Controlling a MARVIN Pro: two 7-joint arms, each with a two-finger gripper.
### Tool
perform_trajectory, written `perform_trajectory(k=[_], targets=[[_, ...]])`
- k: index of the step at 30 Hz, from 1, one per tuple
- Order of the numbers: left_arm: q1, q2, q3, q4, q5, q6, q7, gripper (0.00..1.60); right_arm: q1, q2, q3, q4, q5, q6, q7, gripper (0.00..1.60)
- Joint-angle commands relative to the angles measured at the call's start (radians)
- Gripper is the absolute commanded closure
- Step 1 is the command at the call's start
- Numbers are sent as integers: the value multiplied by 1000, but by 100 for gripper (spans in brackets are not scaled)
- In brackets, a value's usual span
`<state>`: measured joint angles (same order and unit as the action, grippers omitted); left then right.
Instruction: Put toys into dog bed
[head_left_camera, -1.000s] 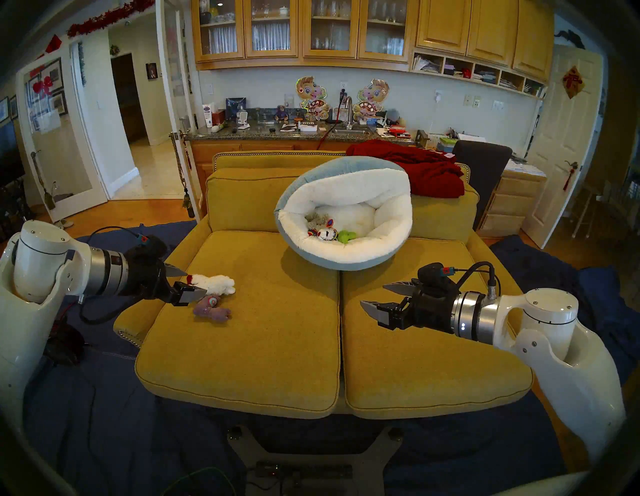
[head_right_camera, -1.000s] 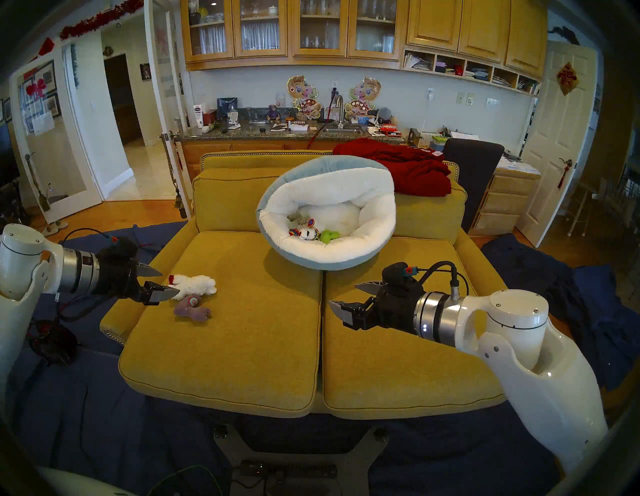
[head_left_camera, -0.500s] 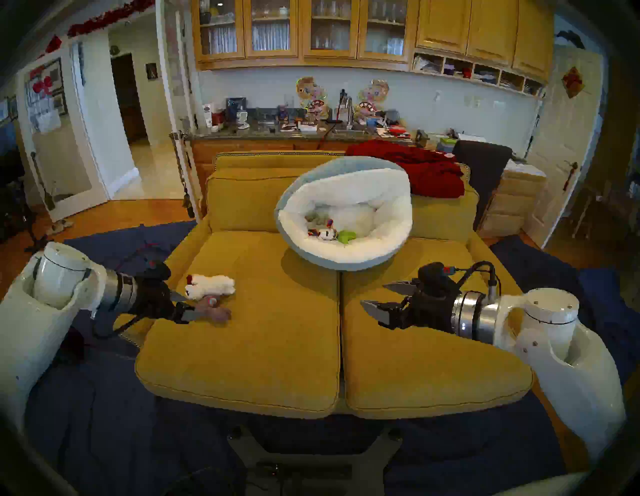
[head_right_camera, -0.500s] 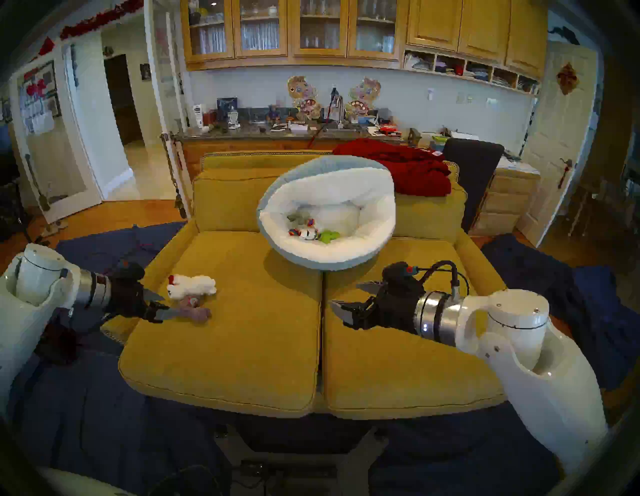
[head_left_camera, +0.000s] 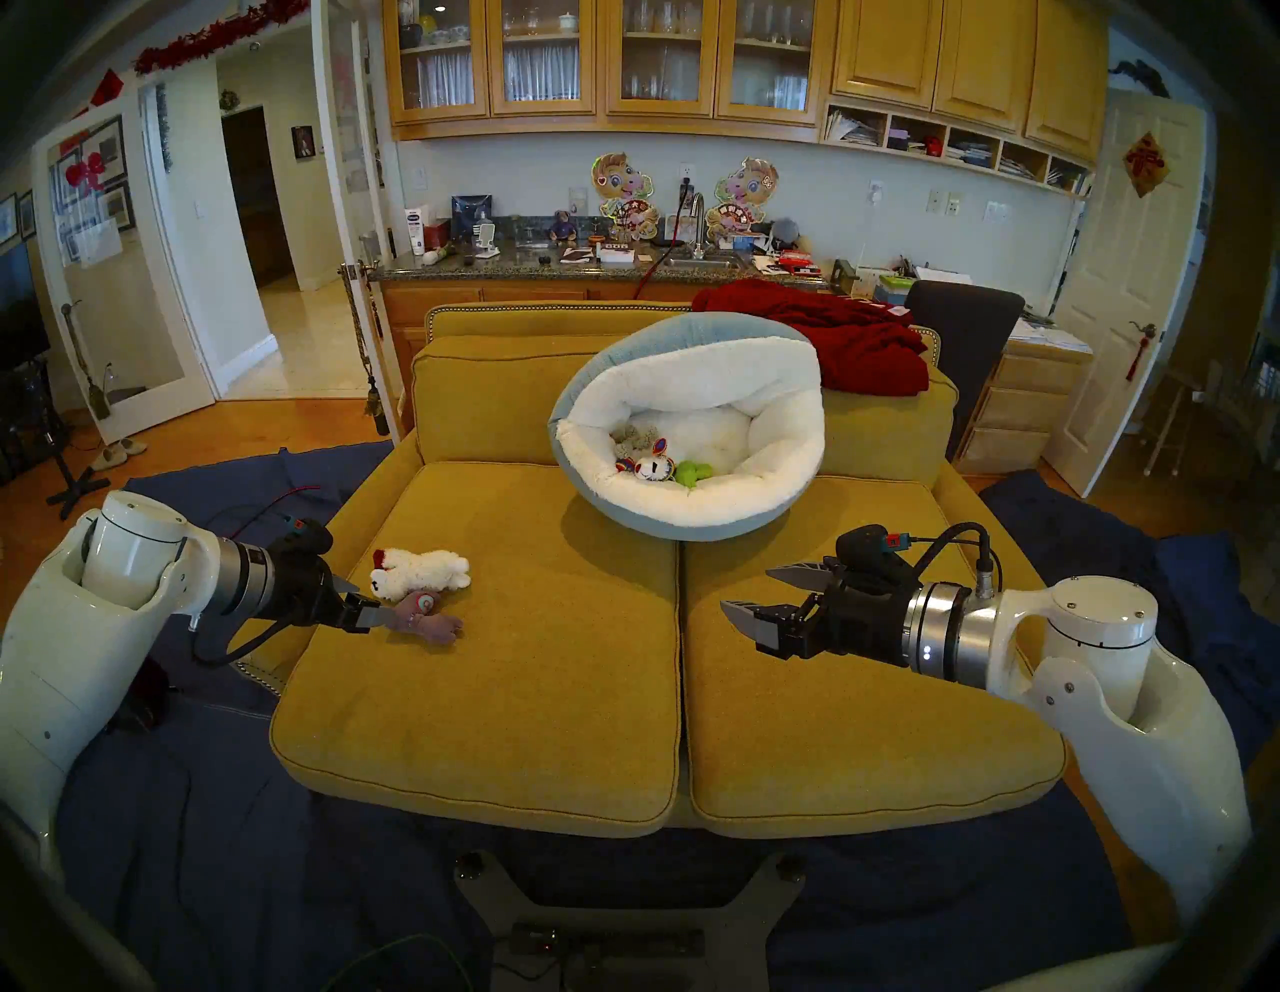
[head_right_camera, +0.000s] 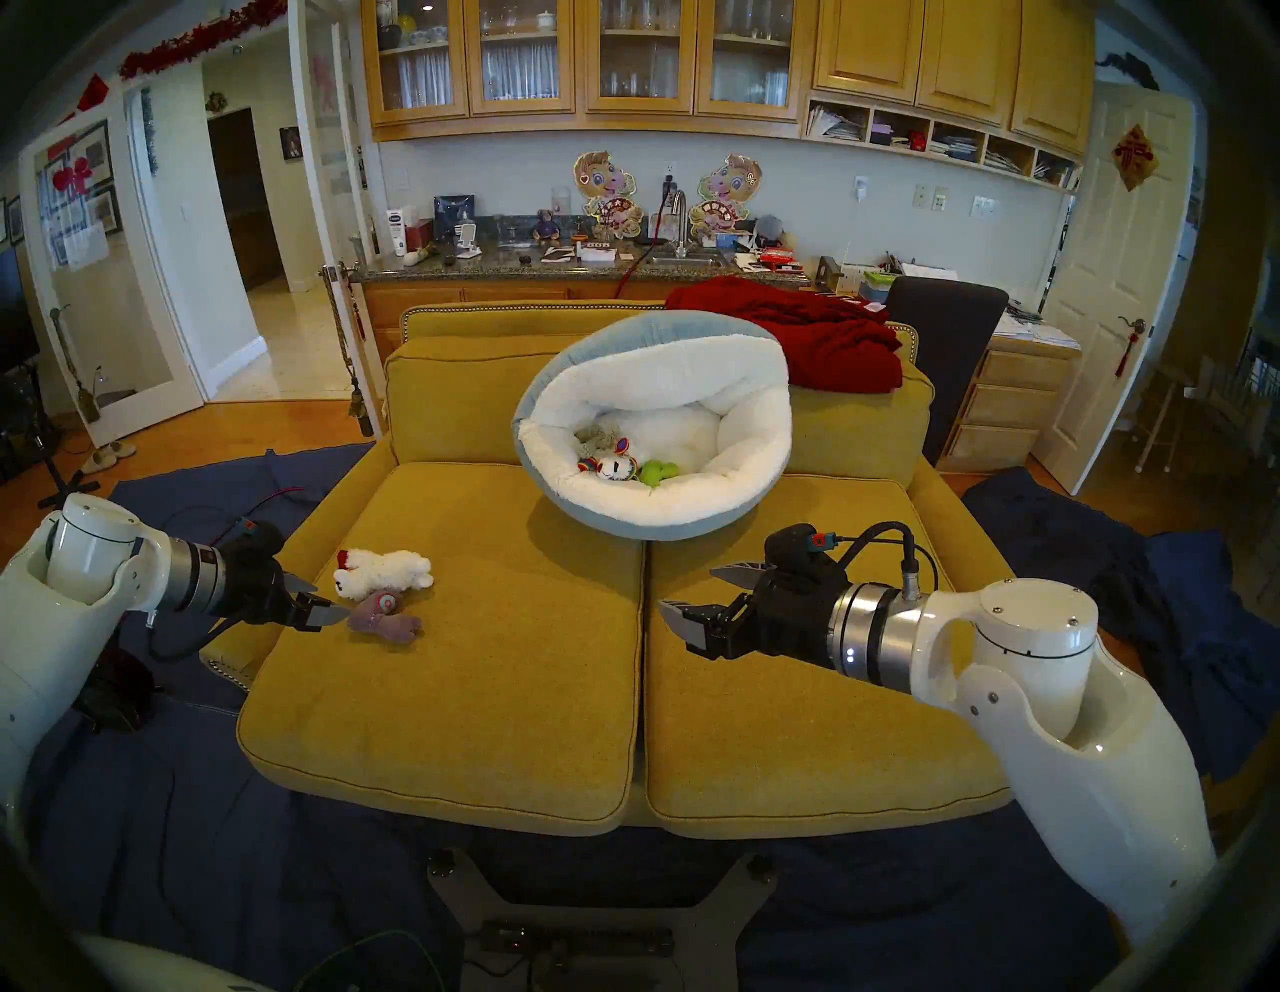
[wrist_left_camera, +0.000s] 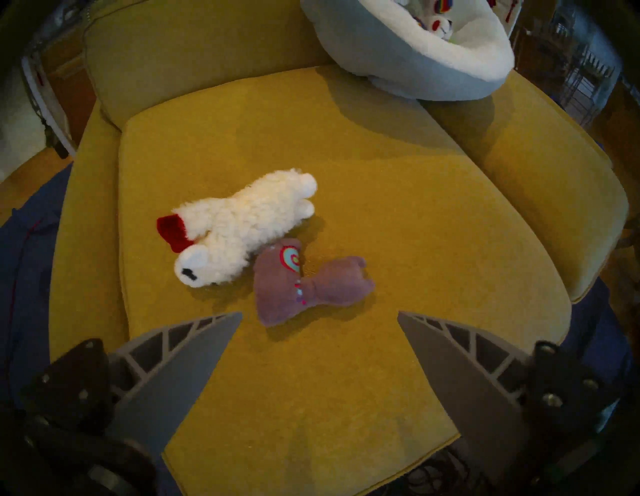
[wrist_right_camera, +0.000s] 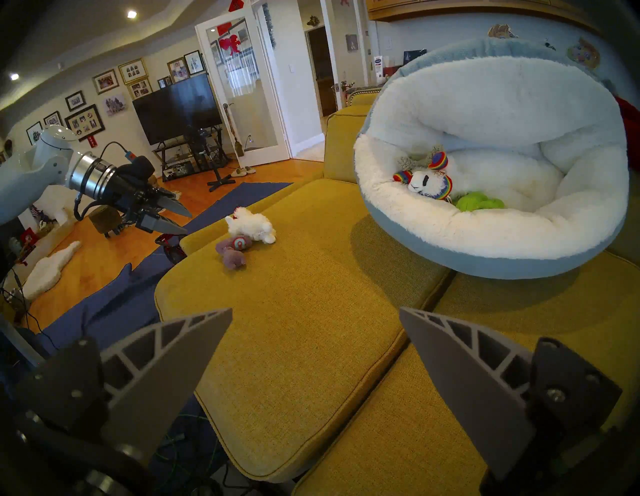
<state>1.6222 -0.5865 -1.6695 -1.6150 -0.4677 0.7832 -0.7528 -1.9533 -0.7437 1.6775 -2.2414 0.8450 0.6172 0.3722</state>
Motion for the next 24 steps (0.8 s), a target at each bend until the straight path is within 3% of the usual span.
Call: perform_trajectory(k=[1,10,24], targets=[[-111,-17,24,20,-5,-31,32,0,14,1,13,-18,-1,-8,0,0],[-193,-69,82,91,2,-44,82,0,14,1,11,-16,0,-7,0,0],[-290,-147,118,172,6,-58,149,0,13,1,9,-13,0,-6,1,0]])
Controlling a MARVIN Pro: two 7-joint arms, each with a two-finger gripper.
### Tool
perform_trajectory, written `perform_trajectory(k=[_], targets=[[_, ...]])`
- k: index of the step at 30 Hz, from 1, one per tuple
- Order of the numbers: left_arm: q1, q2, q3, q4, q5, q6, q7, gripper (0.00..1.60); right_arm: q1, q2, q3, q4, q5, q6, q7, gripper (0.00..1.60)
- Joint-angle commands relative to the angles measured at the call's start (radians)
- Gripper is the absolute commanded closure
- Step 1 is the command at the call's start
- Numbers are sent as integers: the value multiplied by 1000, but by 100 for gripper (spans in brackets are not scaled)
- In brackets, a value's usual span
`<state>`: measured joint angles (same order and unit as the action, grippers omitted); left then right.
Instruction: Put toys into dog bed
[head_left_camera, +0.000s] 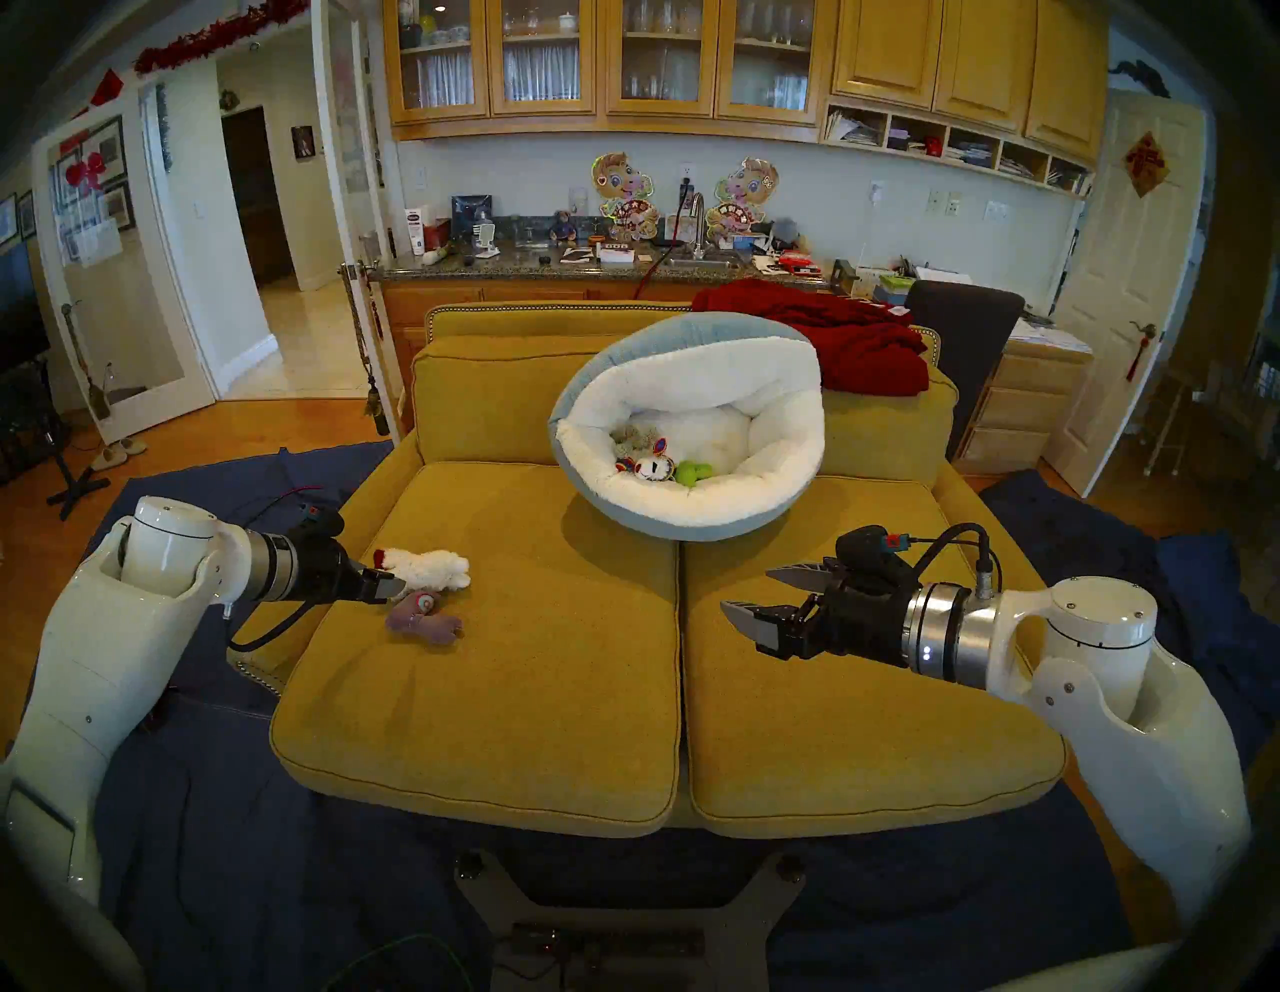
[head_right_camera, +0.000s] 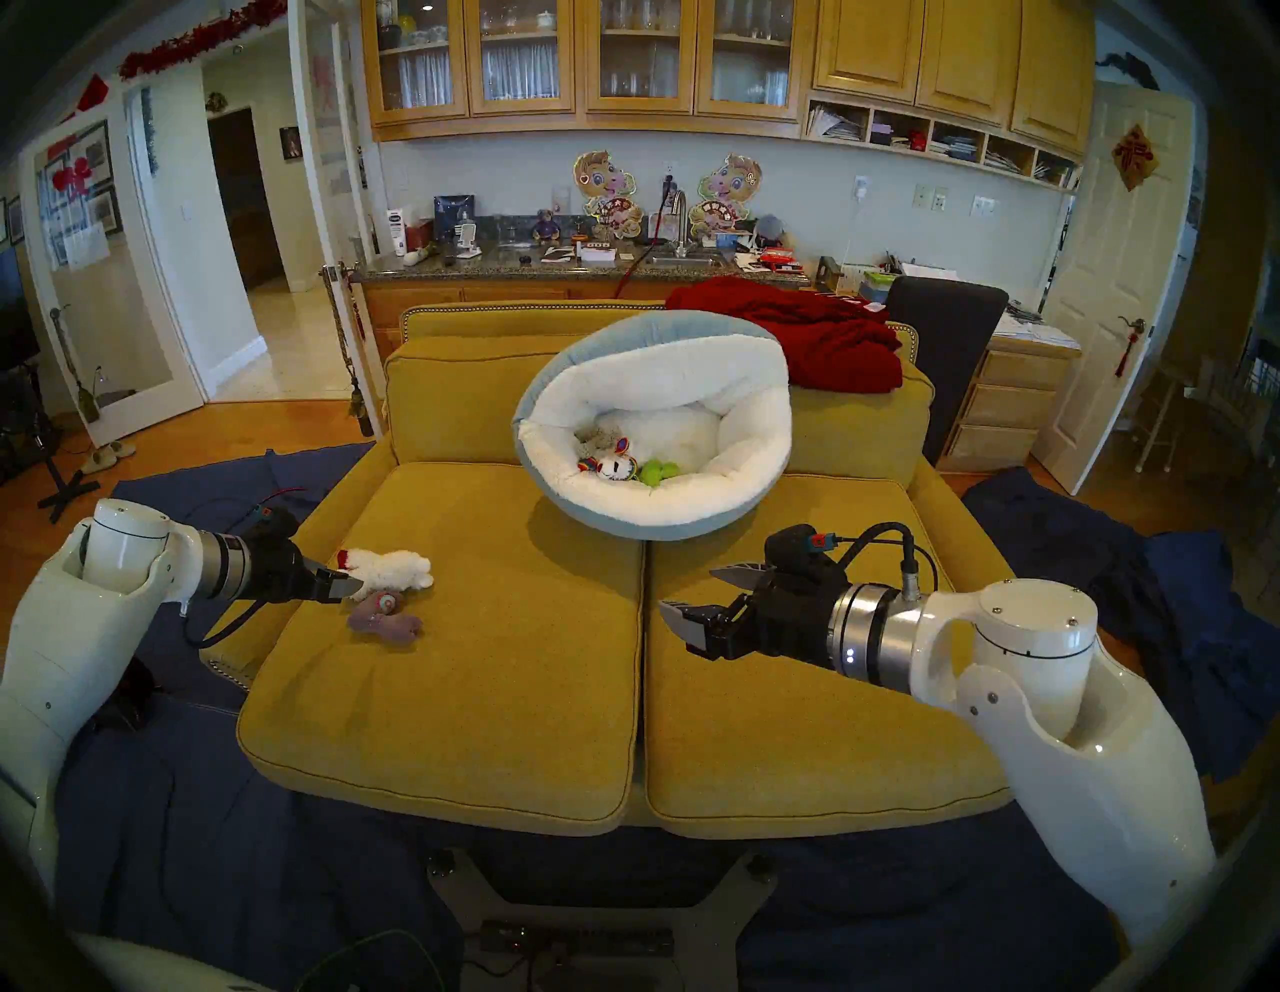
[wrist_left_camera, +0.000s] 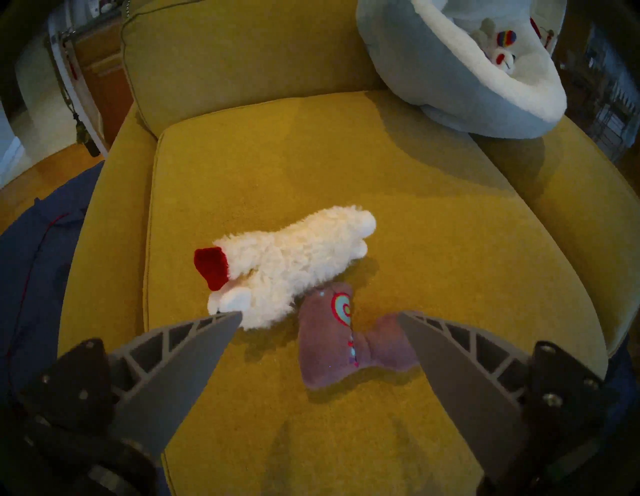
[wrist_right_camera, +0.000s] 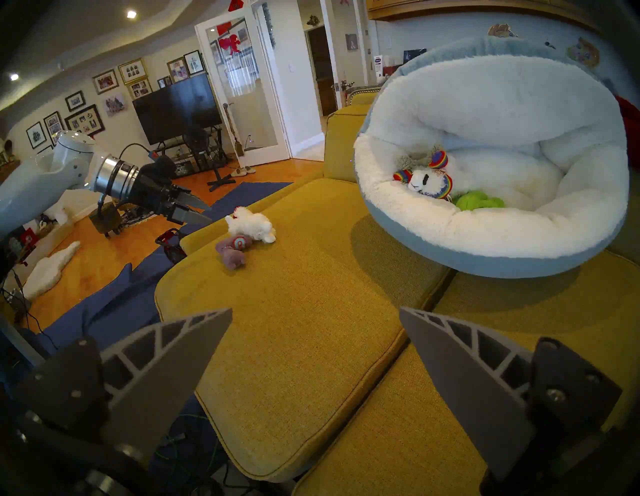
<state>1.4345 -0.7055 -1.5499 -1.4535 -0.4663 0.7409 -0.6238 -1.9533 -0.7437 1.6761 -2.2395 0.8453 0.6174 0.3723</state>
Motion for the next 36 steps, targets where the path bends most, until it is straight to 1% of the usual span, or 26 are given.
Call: perform_trajectory(k=[1,8,12,13,14,15,16,17,19,20,21,22,24,25,26,27,29,30,31,33,34,35,36], targets=[[-105,-33,-1,15,4,-16,25,0,13,1,10,-15,0,-6,1,0],[-167,-77,25,60,7,-15,54,0,13,1,9,-13,0,-6,1,0],[-190,-93,38,78,9,-16,63,0,13,1,8,-12,0,-6,1,0],[-209,-103,47,93,11,-16,67,0,13,1,8,-12,0,-6,1,0],[-193,-104,42,88,10,-21,70,0,13,1,8,-12,0,-6,1,0],[-193,-104,42,88,10,-21,70,0,13,1,8,-12,0,-6,1,0],[-216,-111,51,101,12,-18,72,0,13,1,8,-11,0,-6,1,0],[-243,-119,62,117,15,-13,76,0,13,1,7,-11,0,-6,1,0],[-234,-124,62,120,20,-19,82,0,13,1,7,-11,0,-6,1,0],[-251,-130,70,134,24,-17,85,0,13,1,7,-10,0,-6,1,0],[-244,-131,69,134,27,-20,87,0,13,1,7,-10,0,-6,1,0],[-270,-138,80,152,32,-16,90,0,13,1,6,-10,0,-6,1,0],[-268,-143,80,161,39,-20,95,0,13,1,6,-9,0,-6,1,0],[-293,-148,89,178,43,-15,97,0,13,1,6,-9,0,-6,1,0],[-292,-150,90,182,47,-17,100,0,13,1,5,-9,0,-6,1,0],[-306,-155,96,195,52,-15,102,0,13,1,5,-9,0,-6,1,0],[-294,-158,94,199,59,-22,107,0,13,1,5,-8,0,-6,1,0],[-324,-164,106,220,64,-17,107,0,13,1,5,-8,0,-6,1,0],[-334,-168,109,228,68,-16,109,0,13,1,5,-8,0,-6,1,0],[-325,-170,108,232,75,-22,112,0,13,1,4,-8,0,-6,1,0],[-348,-175,117,248,80,-19,113,0,13,1,4,-7,0,-6,1,0],[-340,-175,114,248,84,-23,115,0,13,1,4,-7,1,-6,1,0],[-355,-178,120,259,88,-21,116,0,13,1,4,-7,1,-6,1,0]])
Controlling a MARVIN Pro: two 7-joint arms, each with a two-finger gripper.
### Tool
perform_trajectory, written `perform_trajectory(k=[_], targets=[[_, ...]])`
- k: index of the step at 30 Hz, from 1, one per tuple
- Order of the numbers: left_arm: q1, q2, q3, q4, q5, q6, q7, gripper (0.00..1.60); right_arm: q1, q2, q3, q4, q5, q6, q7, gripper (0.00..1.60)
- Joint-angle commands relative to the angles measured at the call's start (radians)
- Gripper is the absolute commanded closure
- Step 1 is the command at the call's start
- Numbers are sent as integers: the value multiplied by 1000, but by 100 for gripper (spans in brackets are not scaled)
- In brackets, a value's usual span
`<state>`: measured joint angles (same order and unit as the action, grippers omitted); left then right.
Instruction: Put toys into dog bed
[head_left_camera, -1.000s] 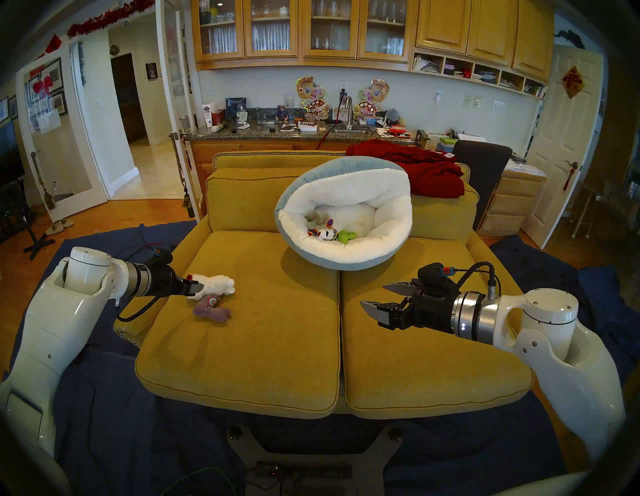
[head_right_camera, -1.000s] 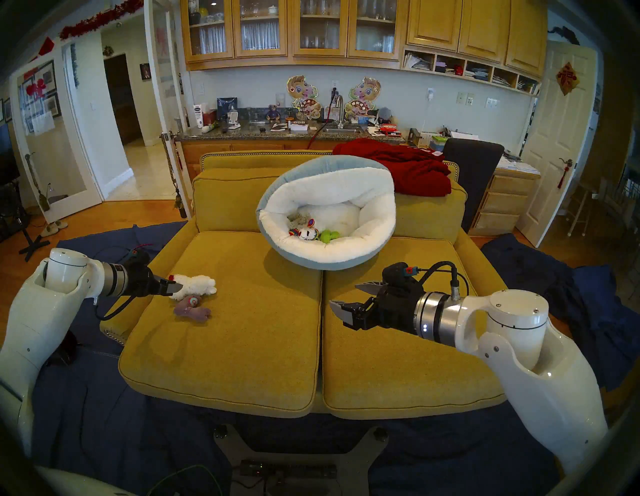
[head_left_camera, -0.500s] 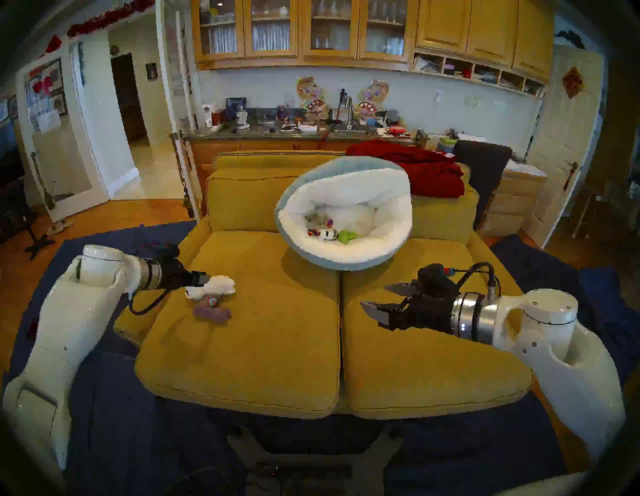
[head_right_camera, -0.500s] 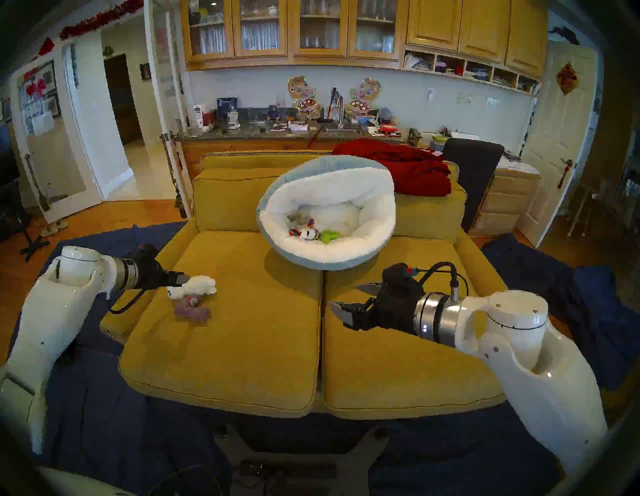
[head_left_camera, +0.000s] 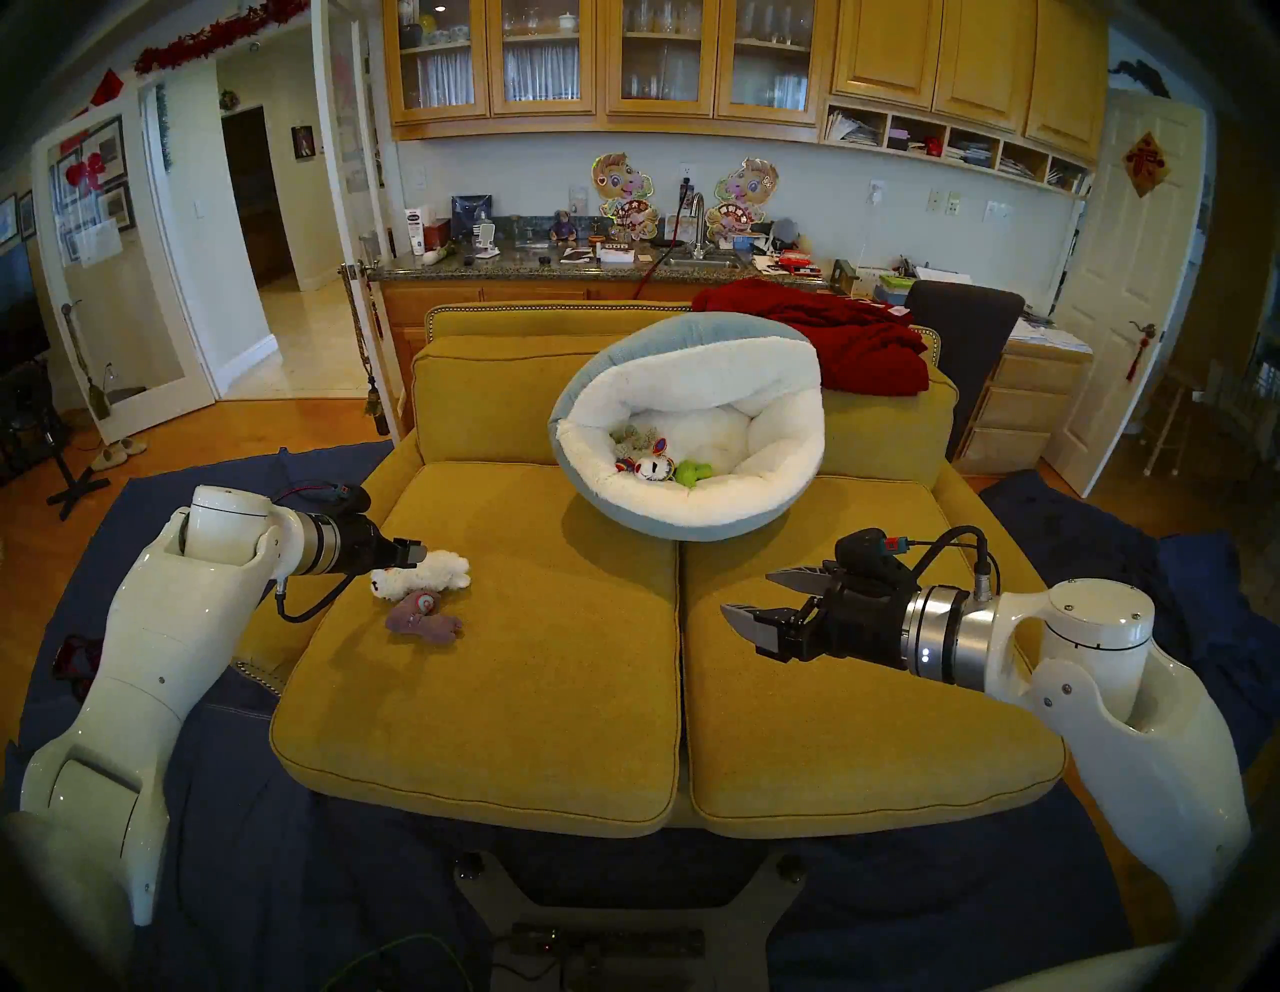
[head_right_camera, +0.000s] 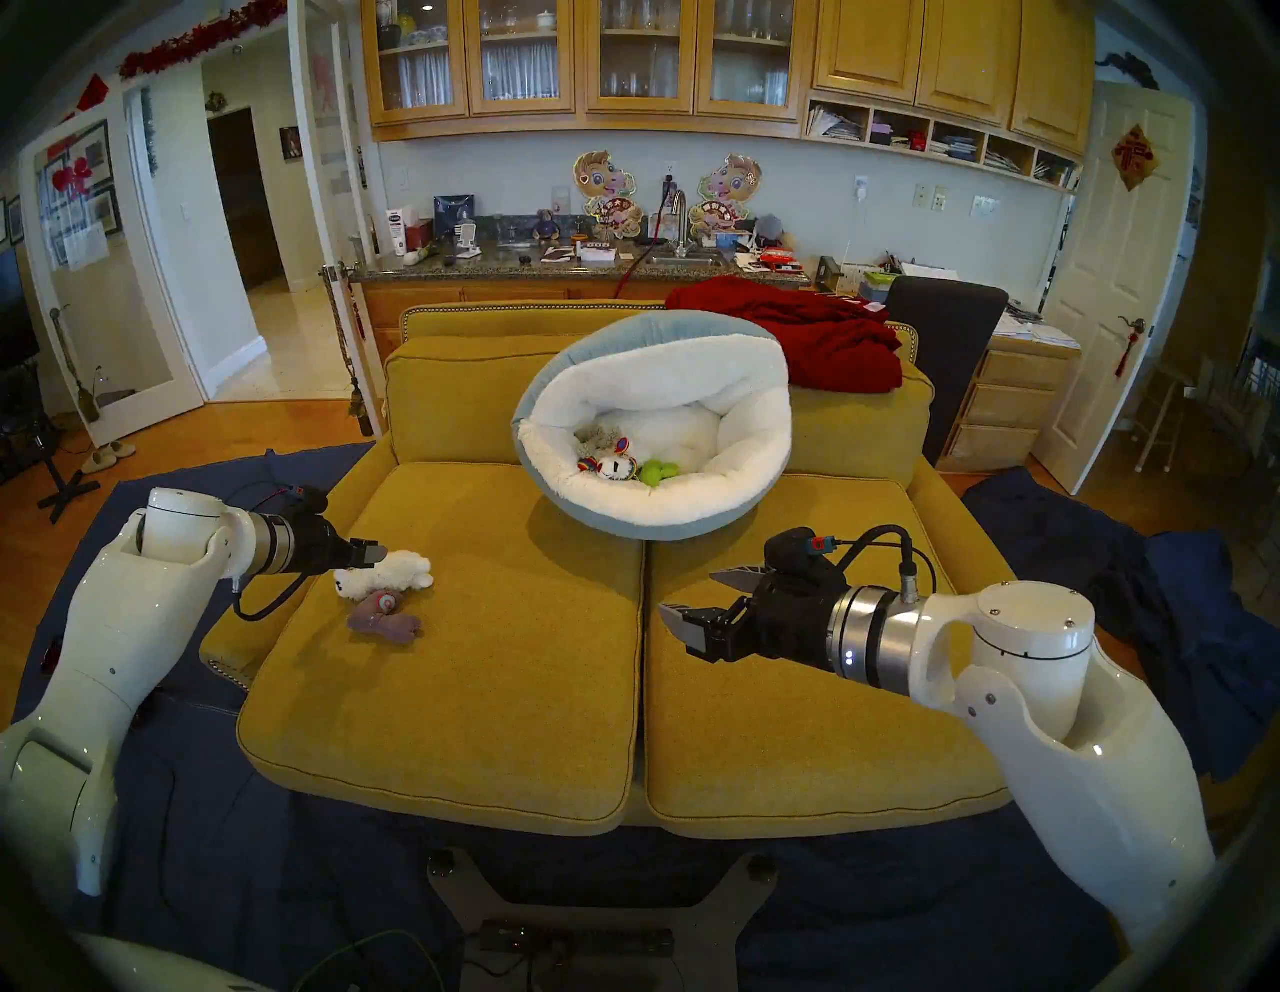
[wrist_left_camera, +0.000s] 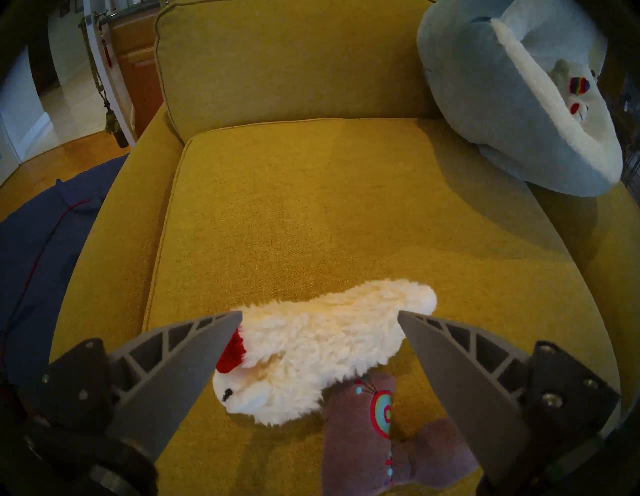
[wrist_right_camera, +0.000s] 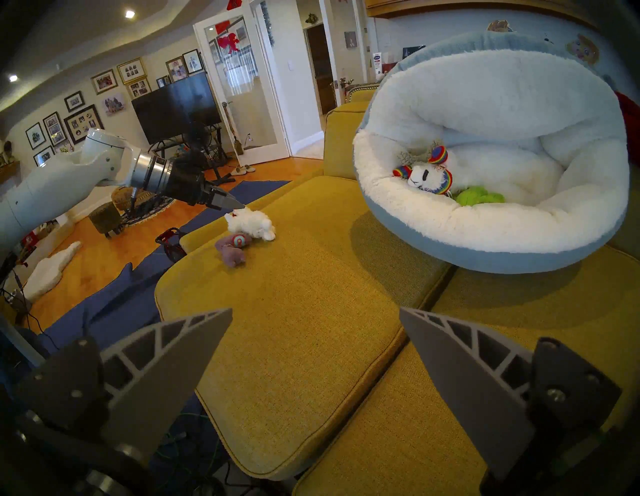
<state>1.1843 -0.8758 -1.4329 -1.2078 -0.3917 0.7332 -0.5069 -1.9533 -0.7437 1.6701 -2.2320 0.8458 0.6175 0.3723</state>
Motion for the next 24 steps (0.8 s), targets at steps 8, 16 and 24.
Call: perform_trajectory(k=[8,16,24], targets=[[-152,-29,25,77,47,-22,2,0,14,1,8,-13,0,-6,1,0],[-207,-33,55,140,78,-34,-26,0,14,1,8,-13,0,-6,1,0],[-273,-39,93,212,109,-50,-71,0,15,1,8,-13,0,-7,1,0]])
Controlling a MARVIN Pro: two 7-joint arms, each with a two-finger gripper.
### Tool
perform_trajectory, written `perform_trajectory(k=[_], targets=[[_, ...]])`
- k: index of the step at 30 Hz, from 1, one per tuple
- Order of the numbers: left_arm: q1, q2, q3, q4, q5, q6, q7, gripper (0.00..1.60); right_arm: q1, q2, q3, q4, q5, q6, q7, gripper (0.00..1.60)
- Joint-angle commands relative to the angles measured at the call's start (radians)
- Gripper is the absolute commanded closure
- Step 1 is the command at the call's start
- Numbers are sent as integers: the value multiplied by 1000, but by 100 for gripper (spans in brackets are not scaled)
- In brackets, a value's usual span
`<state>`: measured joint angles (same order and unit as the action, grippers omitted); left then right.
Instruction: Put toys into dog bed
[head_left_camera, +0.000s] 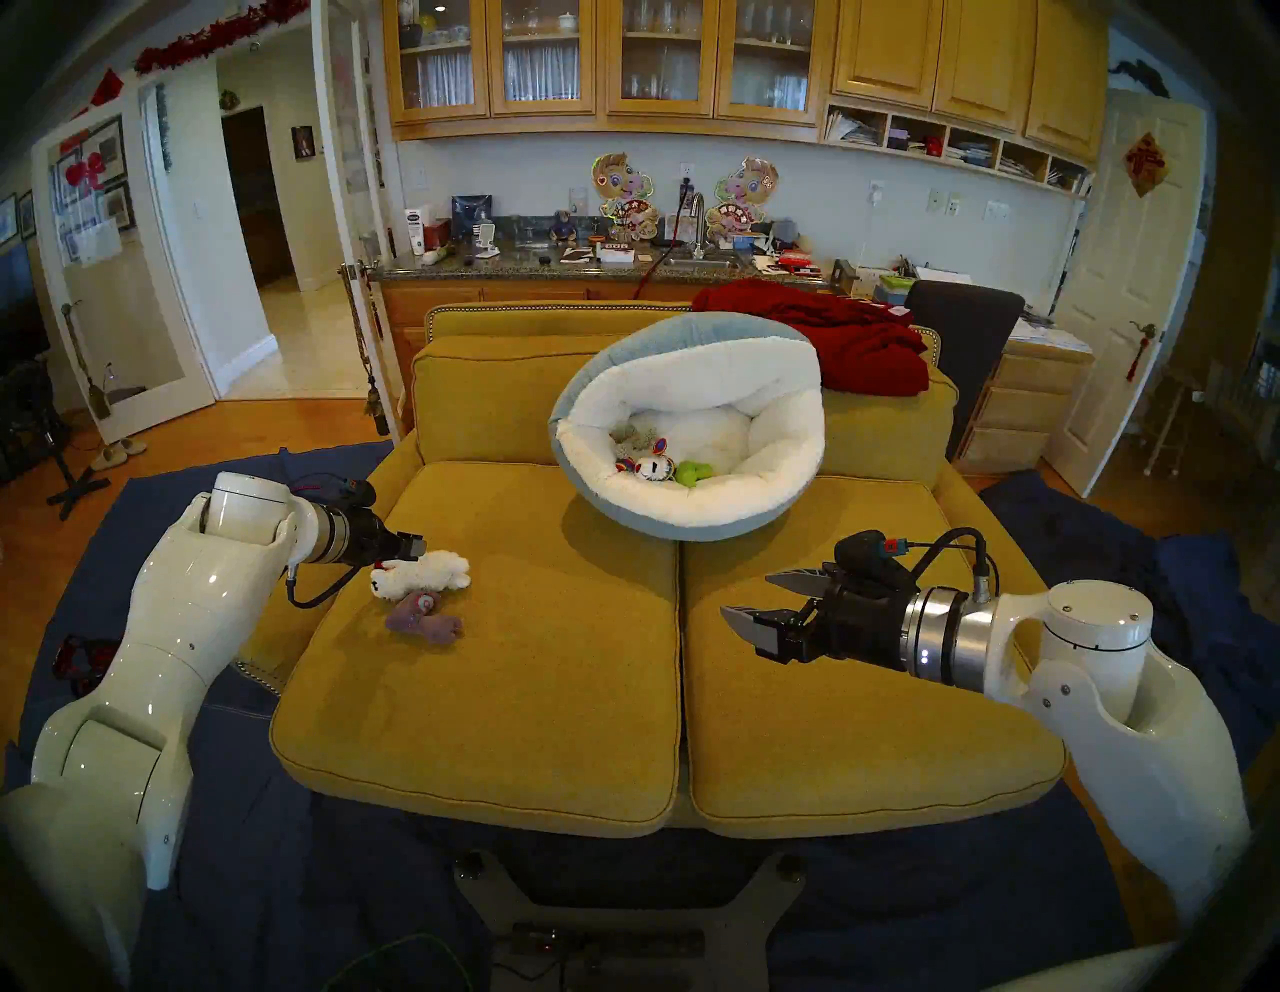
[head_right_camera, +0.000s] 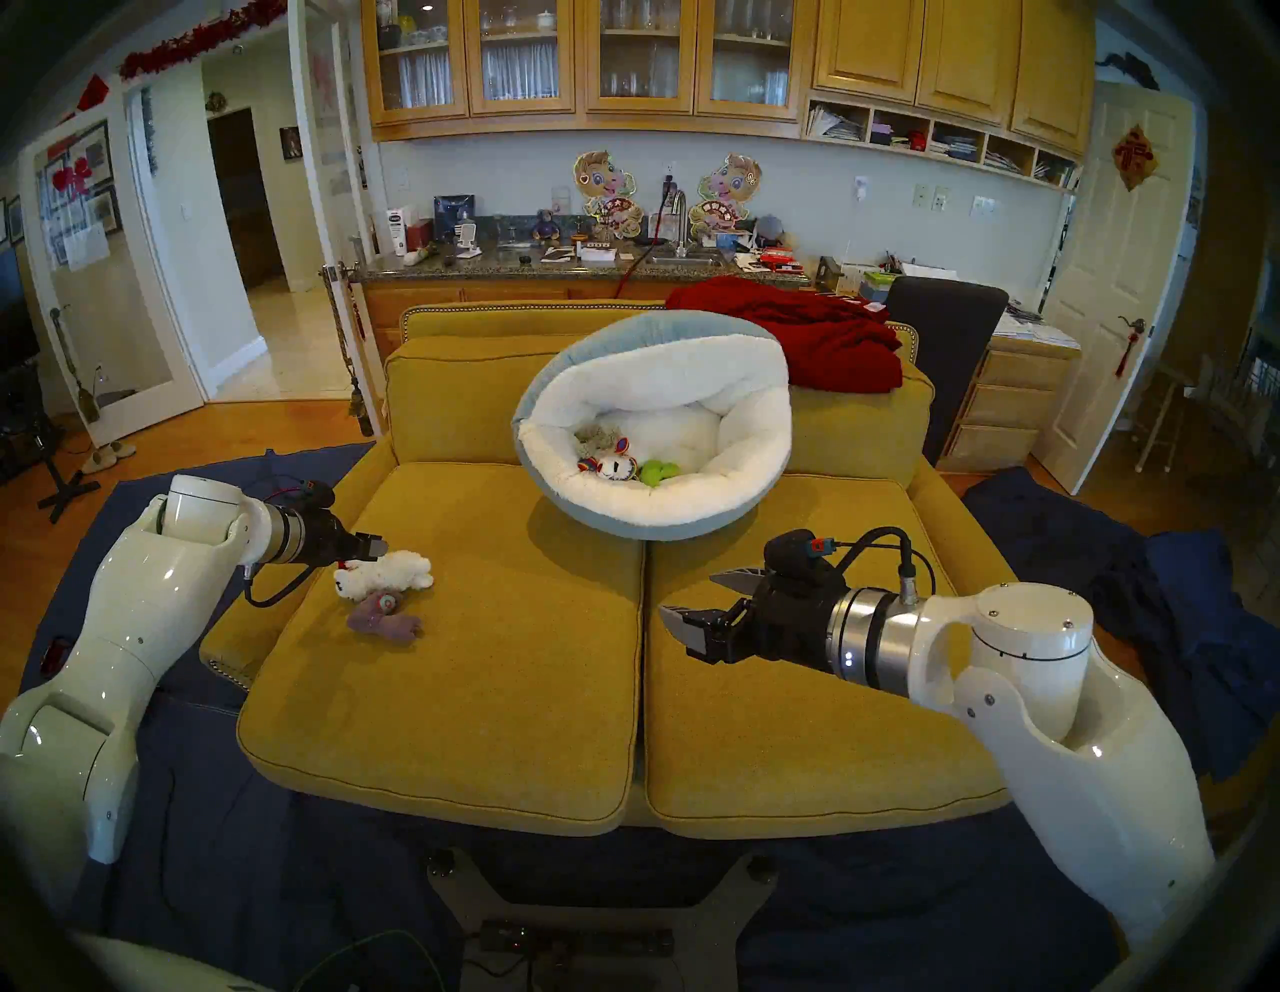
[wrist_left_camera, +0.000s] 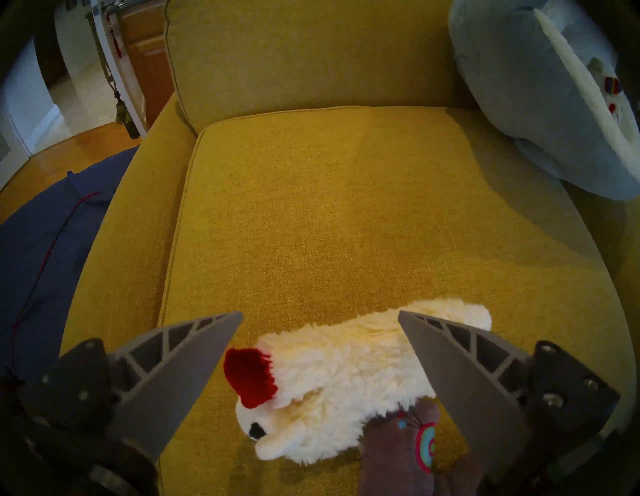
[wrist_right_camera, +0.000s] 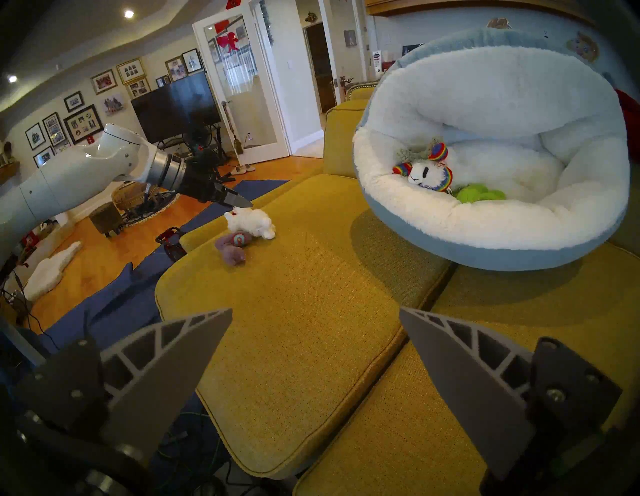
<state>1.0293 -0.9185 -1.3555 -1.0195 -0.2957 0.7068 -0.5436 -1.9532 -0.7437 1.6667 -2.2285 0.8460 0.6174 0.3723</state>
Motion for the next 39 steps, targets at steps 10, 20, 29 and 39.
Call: perform_trajectory(k=[10,20,29,39], targets=[[-169,-3,95,122,64,-52,-94,0,16,2,12,-18,0,-7,1,0],[-207,-8,178,214,112,-92,-153,0,17,2,13,-19,0,-7,1,0],[-247,-16,242,297,144,-149,-230,115,17,2,13,-20,0,-8,1,0],[-312,-29,271,380,151,-229,-327,160,18,2,15,-22,0,-8,1,0]])
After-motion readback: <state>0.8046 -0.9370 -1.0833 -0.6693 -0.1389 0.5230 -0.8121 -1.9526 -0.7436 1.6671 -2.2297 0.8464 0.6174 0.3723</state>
